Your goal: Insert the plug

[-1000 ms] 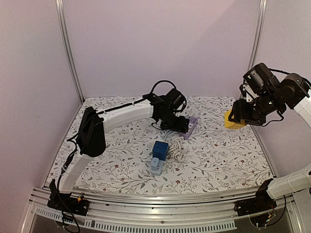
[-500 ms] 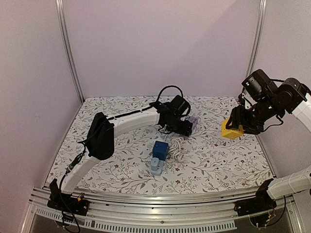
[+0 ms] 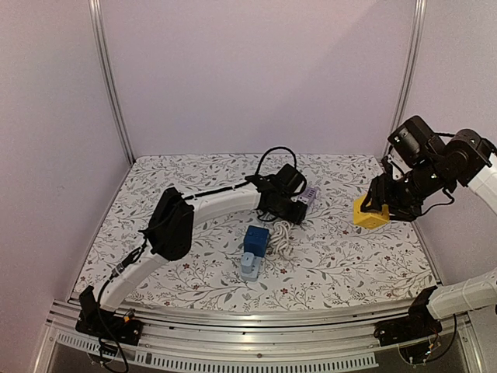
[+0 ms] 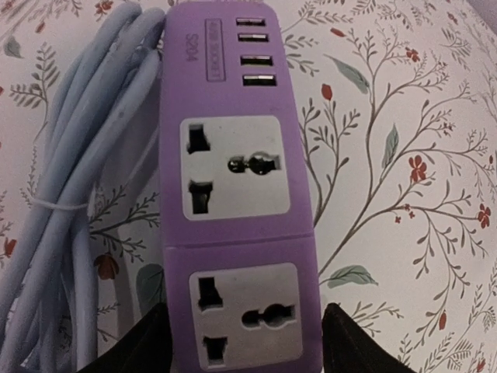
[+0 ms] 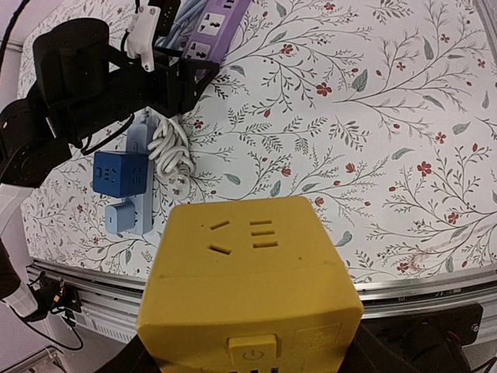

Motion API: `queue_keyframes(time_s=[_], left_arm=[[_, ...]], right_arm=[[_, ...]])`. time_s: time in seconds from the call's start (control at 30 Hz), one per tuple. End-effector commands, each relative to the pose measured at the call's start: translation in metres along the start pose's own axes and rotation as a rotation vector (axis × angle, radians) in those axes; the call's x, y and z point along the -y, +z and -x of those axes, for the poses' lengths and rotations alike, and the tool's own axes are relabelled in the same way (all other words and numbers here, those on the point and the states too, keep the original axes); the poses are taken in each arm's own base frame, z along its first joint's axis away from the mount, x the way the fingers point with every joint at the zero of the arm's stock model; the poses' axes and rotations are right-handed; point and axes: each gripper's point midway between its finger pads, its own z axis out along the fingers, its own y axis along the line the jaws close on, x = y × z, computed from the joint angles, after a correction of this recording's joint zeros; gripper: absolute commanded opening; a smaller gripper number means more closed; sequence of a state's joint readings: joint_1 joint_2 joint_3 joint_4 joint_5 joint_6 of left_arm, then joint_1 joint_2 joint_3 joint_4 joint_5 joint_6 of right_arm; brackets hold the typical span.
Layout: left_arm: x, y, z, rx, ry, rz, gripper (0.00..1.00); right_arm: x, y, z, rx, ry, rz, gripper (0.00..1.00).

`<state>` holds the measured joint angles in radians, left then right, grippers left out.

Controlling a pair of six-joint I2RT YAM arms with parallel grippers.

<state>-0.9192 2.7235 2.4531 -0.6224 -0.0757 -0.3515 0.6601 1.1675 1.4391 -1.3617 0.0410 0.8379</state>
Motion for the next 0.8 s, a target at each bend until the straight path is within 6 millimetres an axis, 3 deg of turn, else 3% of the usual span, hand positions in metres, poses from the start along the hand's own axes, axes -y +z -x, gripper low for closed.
queue_keyframes(time_s=[0.0,0.13,0.3,0.53,0.77], left_arm=[[0.008,0.009,0.004,0.036,0.024,-0.006,0.61],[0.008,0.015,0.003,0.042,0.024,-0.013,0.46],[0.016,0.003,0.019,0.079,0.020,-0.047,0.16],[0.038,-0.056,0.068,0.177,0.010,-0.136,0.00],[0.052,-0.123,0.094,0.217,-0.038,-0.225,0.00]], right_arm=[[0.021,-0.003,-0.022,-0.072,0.024,-0.056,0.00],[0.022,-0.004,-0.024,-0.075,0.026,-0.055,0.00],[0.024,-0.007,-0.023,-0.060,0.030,-0.056,0.00],[0.023,-0.011,-0.018,-0.026,0.029,-0.047,0.00],[0.017,-0.011,-0.008,0.014,0.011,-0.029,0.00]])
